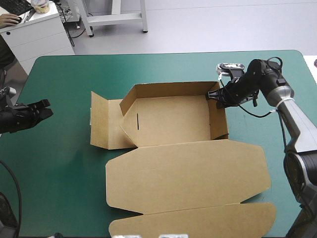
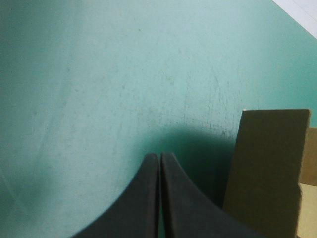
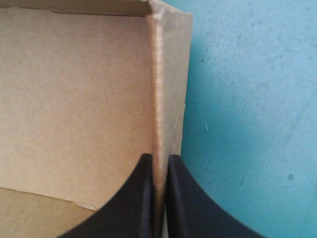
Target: Fold the box
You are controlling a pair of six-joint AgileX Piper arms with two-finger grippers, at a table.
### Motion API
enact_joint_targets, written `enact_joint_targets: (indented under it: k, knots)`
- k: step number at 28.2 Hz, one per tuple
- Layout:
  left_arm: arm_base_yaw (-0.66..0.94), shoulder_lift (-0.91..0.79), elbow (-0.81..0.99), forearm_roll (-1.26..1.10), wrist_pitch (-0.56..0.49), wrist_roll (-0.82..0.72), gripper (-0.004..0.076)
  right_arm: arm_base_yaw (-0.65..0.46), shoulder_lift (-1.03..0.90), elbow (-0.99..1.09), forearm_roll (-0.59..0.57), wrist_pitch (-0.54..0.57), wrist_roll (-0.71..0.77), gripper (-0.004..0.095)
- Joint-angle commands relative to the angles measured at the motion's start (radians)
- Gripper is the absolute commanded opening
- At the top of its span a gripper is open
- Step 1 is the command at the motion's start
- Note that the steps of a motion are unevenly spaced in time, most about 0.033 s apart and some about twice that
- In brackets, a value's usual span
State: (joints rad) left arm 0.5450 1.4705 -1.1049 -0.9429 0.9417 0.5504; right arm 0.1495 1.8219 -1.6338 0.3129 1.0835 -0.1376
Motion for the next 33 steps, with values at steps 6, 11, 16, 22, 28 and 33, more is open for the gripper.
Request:
enact_joint_targets:
  k: [6,11,16,22,28,33]
  knots:
    - [0.003,-0.038,-0.025,-0.059,-0.016,0.000,-0.0010,-0.002,-0.033,-0.017,0.030,-0.036,-0.063,0.0014]
    - [0.003,-0.038,-0.025,-0.059,-0.016,0.008,-0.0010,-0.002,-0.033,-0.017,0.030,-0.036,-0.065,0.0240]
    - [0.003,-0.038,-0.025,-0.059,-0.016,0.008,-0.0010,-0.002,-0.033,-0.031,0.030,-0.002,-0.083,0.0770]
    - [0.003,-0.038,-0.025,-0.059,-0.016,0.008,-0.0010,-0.002,-0.033,-0.157,-0.017,0.099,0.020,0.0877]
    - [0.003,-0.038,-0.025,-0.059,-0.023,0.008,-0.0010,-0.002,-0.080,-0.232,-0.166,0.170,0.129,0.0877]
    - [0.003,-0.038,-0.025,-0.059,-0.027,0.008,-0.0010,-0.002,-0.188,-0.142,-0.121,0.170,0.143,0.0877]
